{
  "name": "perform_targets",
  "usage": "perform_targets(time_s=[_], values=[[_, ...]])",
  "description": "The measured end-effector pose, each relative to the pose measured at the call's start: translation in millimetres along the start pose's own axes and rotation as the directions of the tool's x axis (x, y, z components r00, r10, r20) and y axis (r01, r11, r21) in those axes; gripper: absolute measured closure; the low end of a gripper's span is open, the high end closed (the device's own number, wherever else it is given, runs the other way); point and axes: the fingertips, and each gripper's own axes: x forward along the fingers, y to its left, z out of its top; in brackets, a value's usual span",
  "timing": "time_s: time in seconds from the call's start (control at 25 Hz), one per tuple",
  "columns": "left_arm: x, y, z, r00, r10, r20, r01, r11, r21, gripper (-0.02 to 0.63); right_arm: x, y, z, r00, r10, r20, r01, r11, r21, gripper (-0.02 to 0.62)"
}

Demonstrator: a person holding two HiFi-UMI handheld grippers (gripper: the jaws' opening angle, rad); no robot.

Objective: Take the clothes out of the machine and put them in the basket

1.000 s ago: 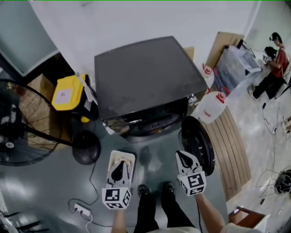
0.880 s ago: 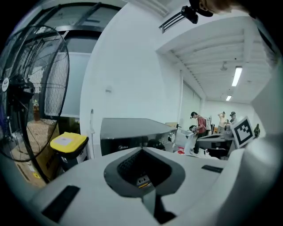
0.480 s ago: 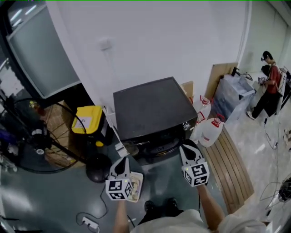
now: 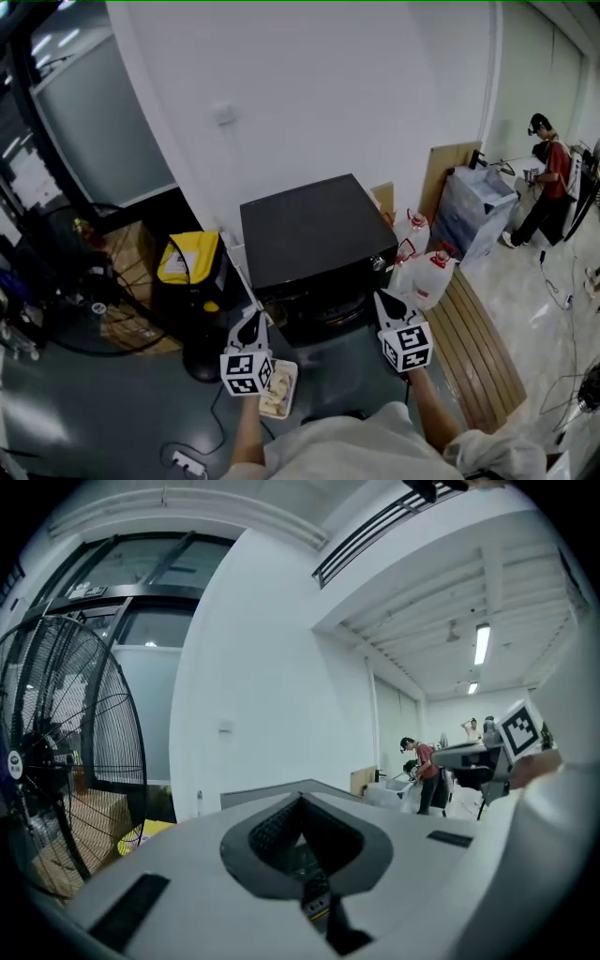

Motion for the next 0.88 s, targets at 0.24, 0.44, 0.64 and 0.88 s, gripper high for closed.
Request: perform_targets(time_s=[0.24,0.44,0.64,0.88], values=[[-9.1,-4.6,-15.0,1.0,0.003,-0.018,-0.003,1.0,-0.022,0.588,-10.7,-3.0,-9.3,1.0,-0.02,-0.019,0.02,1.0,0.023,0.572],[-9.5,-3.7,-14.2,1.0,0.005,-0.015,-0.005,1.0,-0.021,0.589,-8.4,-2.6,-7.9,1.0,-0.02,-0.016,0.021,1.0,0.015,0.572],[-7.5,-5.5,-12.0,1.0,0.007,-0.014,-0.007,1.0,-0.022,0.589,-6.9,-2.6,-14.5,0.999,-0.014,-0.037,0.014,1.0,0.012,0.572],[-5.7,-6.9,-13.2,1.0,0.008,-0.021,-0.008,1.0,-0.014,0.589,-4.0,-2.0,-20.3,0.999,-0.007,-0.05,0.007,1.0,0.01,0.572]])
